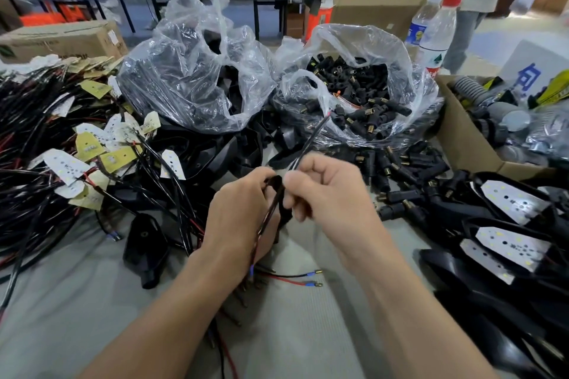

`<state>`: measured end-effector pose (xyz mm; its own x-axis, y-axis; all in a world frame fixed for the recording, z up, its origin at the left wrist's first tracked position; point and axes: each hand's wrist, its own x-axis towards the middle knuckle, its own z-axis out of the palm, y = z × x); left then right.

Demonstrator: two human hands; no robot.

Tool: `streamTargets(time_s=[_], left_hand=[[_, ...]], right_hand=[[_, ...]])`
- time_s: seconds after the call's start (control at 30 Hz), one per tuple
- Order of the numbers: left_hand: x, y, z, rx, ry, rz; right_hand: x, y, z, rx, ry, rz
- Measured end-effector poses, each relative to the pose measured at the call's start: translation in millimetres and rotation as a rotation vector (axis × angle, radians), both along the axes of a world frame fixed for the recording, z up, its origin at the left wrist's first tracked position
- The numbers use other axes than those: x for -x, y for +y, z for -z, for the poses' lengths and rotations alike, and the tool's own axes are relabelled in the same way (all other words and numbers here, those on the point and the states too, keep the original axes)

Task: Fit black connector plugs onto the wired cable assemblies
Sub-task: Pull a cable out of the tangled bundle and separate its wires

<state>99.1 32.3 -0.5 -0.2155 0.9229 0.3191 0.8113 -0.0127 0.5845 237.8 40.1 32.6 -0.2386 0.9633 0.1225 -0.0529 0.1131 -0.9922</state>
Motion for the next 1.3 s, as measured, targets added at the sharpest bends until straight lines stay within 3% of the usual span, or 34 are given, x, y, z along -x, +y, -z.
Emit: streamTargets(time_s=[0.13,0.37,0.47,0.67,0.77,0.9,1.07,1.3], left_hand=[[-7.7,-1.1,6.5,-0.068,0.094,0.016],[1.9,1.7,4.3,-0.011,-0.073,-0.045],[10.6,2.5,-6.0,0.069,0.072,-0.049],[15.7,-2.6,-26.8,0.405,0.344,0.114],[14.1,-5.0,-30.3,0.435,0.466,0.168],[8.7,-3.2,-24.8,0.359,0.334,0.182],[6.1,0.9,-9.5,0.289,-0.024,0.214],[8.6,4.0,1.1,0.210,-0.329,0.238]], right_hand=[[-17.0,10.5,-1.8,-0.092,-0.007,0.190],[-34.5,21.8,2.1,-0.134,0.078,0.354],[-40.0,25.0,4.6,-0.113,0.141,0.384],[-42.2,27.2,6.9,-0.107,0.071,0.372],[-39.6,26.2,9.2,-0.080,0.046,0.343],[-35.0,24.6,11.4,-0.046,0.062,0.293],[-31.5,24.8,11.2,-0.003,0.077,0.287],[-42.2,29.0,10.6,0.136,0.126,0.368]])
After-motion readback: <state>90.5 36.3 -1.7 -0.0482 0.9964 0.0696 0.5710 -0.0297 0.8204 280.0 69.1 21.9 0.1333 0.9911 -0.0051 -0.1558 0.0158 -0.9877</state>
